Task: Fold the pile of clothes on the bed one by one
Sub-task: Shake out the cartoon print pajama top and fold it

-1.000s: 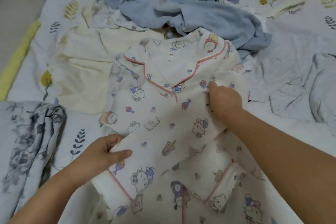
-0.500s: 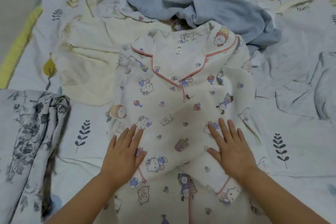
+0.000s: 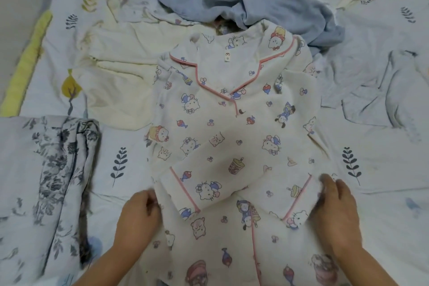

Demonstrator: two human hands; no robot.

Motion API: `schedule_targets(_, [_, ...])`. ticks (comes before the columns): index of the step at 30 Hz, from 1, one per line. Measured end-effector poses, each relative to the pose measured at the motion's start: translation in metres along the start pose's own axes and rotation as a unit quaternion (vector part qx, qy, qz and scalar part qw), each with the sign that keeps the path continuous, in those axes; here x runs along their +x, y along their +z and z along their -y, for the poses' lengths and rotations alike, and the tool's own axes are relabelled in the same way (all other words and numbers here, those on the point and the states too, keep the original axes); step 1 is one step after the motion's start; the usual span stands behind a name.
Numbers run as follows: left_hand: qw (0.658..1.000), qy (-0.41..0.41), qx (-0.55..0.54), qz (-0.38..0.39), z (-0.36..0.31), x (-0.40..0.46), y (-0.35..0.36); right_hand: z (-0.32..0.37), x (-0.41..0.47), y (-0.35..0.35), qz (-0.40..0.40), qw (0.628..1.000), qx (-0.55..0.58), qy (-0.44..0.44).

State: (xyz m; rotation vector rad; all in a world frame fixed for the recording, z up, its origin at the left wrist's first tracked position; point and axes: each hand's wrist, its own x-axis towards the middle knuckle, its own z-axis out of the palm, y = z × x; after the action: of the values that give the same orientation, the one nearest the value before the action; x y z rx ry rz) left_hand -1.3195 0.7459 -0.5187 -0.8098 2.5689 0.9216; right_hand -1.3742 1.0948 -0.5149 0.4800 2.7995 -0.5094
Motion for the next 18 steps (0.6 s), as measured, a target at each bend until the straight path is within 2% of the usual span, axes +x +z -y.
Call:
schedule_targets(3, [0.999, 0.019, 0.048, 0.005, -0.002, -0.013, 0.000, 0.000, -0.015, 0.001, 0.006, 0.997, 0.017, 0.079])
schedule_targets(7, [0.991, 0.021, 0.134, -0.014, 0.004, -0.030, 0.013, -0.007, -0.025, 0.004, 0.007, 0.990, -0.028, 0.140])
schedule_targets(9, [0.993, 0.027, 0.114, 0.007, 0.005, -0.041, 0.018, -0.013, -0.026, 0.004, 0.014, 0.990, -0.024, 0.142])
schedule_targets(13, [0.998, 0.031, 0.057, -0.019, 0.017, -0.056, 0.032, -0.029, -0.026, -0.002, 0.037, 0.996, -0.018, 0.075])
schedule_targets(15, [0.998, -0.002, 0.029, -0.064, 0.024, -0.053, 0.021, -0.036, -0.020, -0.007, 0.021, 0.998, -0.013, 0.065])
schedule_targets(18, [0.984, -0.126, -0.010, -0.127, 0.048, -0.054, 0.001, -0.054, -0.014, -0.021, -0.028, 0.996, 0.006, 0.089])
